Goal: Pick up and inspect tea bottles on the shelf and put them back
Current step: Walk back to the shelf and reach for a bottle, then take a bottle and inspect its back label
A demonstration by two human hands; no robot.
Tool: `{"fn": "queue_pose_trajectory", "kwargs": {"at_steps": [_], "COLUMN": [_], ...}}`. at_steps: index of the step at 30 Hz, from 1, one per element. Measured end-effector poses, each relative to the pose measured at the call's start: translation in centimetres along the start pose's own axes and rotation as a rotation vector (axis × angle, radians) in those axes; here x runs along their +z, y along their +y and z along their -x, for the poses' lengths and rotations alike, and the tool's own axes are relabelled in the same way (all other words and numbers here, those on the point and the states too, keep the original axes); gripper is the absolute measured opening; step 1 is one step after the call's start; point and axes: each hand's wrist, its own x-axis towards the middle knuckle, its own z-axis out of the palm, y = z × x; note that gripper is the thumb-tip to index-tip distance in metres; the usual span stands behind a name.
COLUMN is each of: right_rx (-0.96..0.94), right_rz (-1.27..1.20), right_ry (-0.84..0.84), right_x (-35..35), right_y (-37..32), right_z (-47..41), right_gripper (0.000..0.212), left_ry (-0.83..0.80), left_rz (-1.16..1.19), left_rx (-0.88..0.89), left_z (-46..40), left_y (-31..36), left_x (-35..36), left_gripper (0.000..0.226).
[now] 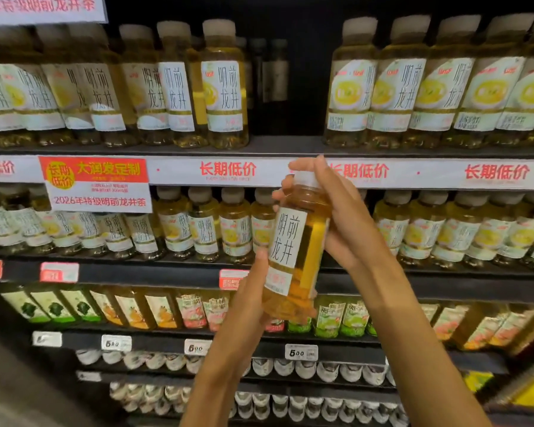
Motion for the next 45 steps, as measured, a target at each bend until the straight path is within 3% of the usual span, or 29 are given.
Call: {"fn": "queue_pose_trajectory", "kwargs": {"at_steps": [2,5,8,13,17,22,29,38,43,45], "right_rx": [0.021,0.147,0.232,0.212,0.228,0.222,0.225,0.125,0.165,0.178], "right_rz": [-0.026,-0.190,-0.311,-0.264,-0.214,-0.059,-0.220,-0.125,-0.040,-0.021], "right_ry": [0.031,0.027,0.003,0.055,0.132,0.163,0.212,0.295,0.301,0.301], "right_x": [0.0,0.6,0.7,-1.0,-0.9,-0.1,0.8,0.6,0.9,0.9], "right_y": [0.7,1.5,2.4,3.9,5.2,4.8,5.9,5.9,5.5,5.3], "right_z": [0.4,0.8,1.3,3.8,5.1,4.9,6.9,9.1,8.7,8.5], "right_gripper": [0.029,0.032,0.035,0.031,0.030,0.039,0.029,0.038,0.037,0.036], "left_ry": [-0.054,-0.142,-0.197,-0.116,-0.126,-0.027,0.020,0.161,0.192,0.190], "left_rz": [0.031,0.129,0.174,0.009,-0.001,0.077,0.135,-0.073,-0.050,-0.060], "left_rx": [-0.074,-0.140,-0.149,-0.236,-0.301,-0.236,-0.305,-0.397,-0.376,-0.336], "left_z": [0.4,0.8,1.6,3.4,4.4,4.8,5.3,5.5,5.5,5.5], "left_y": [0.1,0.4,0.3,-0.5,-1.7,-2.1,-2.3,-2.6,-2.2,-2.4], "left_x": [-0.5,-0.9,-0.7,-1.0,-0.5,-0.2,-0.6,-0.2,0.6,0.8], "left_gripper": [0.052,0.065,0.057,0.052,0.051,0.051,0.068,0.047,0.077,0.069]}}
